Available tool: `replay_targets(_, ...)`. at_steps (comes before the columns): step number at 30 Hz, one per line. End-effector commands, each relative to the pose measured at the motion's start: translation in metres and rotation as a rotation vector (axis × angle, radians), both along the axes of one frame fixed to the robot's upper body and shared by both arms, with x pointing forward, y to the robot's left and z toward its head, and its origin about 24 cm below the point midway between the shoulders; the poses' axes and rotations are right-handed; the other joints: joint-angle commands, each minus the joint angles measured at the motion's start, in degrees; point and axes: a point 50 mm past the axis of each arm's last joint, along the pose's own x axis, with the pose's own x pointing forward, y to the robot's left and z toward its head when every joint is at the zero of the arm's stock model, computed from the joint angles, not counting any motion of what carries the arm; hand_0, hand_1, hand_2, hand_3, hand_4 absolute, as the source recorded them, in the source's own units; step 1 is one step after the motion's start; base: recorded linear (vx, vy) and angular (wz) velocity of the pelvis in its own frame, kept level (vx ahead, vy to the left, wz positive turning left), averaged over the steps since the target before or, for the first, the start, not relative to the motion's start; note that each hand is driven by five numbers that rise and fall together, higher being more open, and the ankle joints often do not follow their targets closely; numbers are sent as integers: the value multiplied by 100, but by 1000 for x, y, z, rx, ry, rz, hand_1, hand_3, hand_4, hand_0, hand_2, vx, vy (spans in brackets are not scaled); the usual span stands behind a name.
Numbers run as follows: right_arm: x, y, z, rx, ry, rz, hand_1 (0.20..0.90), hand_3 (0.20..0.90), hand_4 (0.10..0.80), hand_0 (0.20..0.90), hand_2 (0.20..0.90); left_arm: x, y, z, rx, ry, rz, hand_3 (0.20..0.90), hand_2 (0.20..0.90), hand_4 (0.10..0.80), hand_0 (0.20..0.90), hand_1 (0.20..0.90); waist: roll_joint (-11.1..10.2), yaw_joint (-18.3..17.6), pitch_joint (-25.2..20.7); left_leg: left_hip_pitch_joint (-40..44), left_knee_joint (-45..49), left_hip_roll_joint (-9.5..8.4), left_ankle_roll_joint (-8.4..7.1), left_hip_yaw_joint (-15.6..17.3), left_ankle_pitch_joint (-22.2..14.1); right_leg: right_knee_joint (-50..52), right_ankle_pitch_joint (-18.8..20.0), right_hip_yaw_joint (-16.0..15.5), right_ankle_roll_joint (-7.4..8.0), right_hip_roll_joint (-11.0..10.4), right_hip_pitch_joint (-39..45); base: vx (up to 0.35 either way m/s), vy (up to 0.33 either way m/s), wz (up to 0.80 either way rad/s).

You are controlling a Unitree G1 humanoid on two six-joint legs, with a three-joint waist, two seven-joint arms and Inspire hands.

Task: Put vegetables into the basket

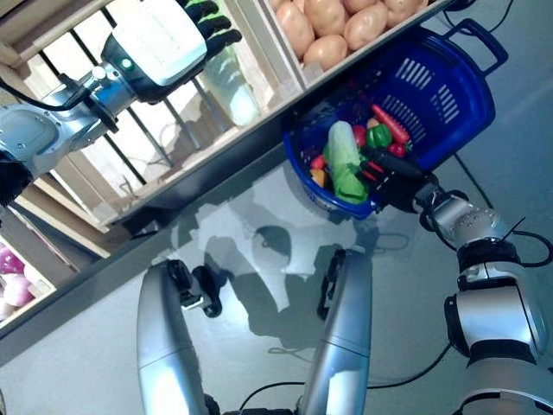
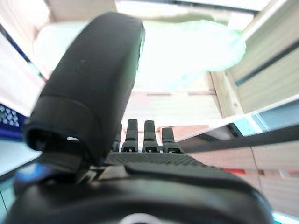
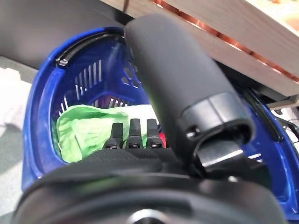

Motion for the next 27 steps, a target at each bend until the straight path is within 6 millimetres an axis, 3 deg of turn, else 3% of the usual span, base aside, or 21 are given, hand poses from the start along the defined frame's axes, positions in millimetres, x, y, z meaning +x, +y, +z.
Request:
replay_targets(1,0,4,-7,119,-118,-43,900,900,800,900,900,-10,15,61,-81,-157,91,900,900,800,900,900,-142,-198,-340,-198,-108,220,-349,-338,-445,-524,798,18,-22,-312,-313,-31,-6,-5)
replay_targets(12,-1,35,15,70,-259,35,900,900,800,900,900,-5,31,57,-83,-66,237,900,900,800,900,900,-266,-358,-90,-680,189,371,-405,-537,-492,-306,819,211,27,-285,-797,-30,2,-9)
replay_targets(27,-4,57,31,23,-359,106,900,900,800,900,900,1,27,53,-53,-32,234,900,900,800,900,900,-383,-486,9,-1178,792,478,-438,-772,-608,247,711,401,12,-242,-1291,2,19,-9)
